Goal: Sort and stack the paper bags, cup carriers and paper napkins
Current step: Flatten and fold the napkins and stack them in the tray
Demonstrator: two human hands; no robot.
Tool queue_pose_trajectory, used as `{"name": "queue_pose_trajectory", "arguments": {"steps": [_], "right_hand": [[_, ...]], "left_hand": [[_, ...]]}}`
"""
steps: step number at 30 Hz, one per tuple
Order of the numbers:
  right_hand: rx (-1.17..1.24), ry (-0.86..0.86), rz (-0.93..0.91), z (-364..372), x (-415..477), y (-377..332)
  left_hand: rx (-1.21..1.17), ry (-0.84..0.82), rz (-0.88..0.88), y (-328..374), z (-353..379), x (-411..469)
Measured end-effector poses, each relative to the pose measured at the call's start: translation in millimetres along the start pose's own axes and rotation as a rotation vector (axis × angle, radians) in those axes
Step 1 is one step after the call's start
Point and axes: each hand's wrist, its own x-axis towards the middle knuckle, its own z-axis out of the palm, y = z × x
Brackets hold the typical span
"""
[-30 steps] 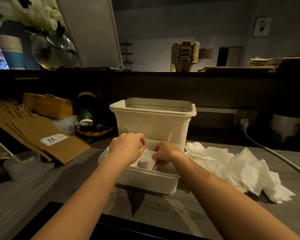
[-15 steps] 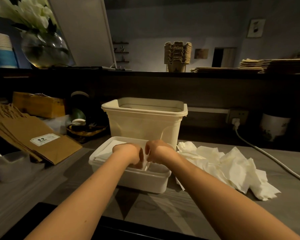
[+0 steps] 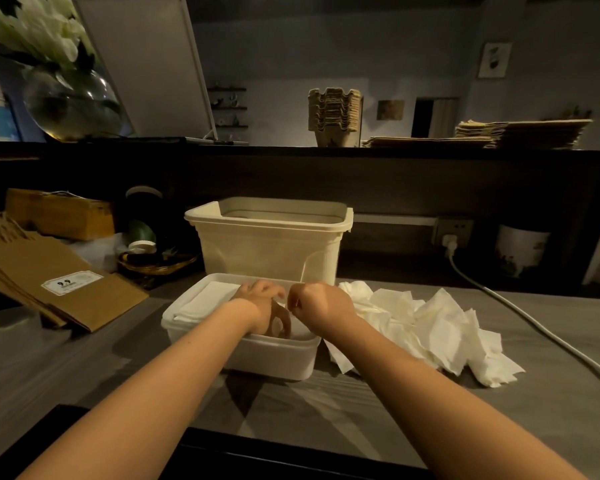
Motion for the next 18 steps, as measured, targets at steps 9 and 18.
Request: {"name": "queue_pose_trajectory", "arguments": {"steps": [9,18], "right_hand": [[0.041,-0.04,0.073,7,4,6],[0.3,0.218,0.023,-13,-17,13]], "left_hand": [[0.065,-0.017,0.048,8,-4,-3],[-0.101,0.189,0.13,12,-19,-5]]}}
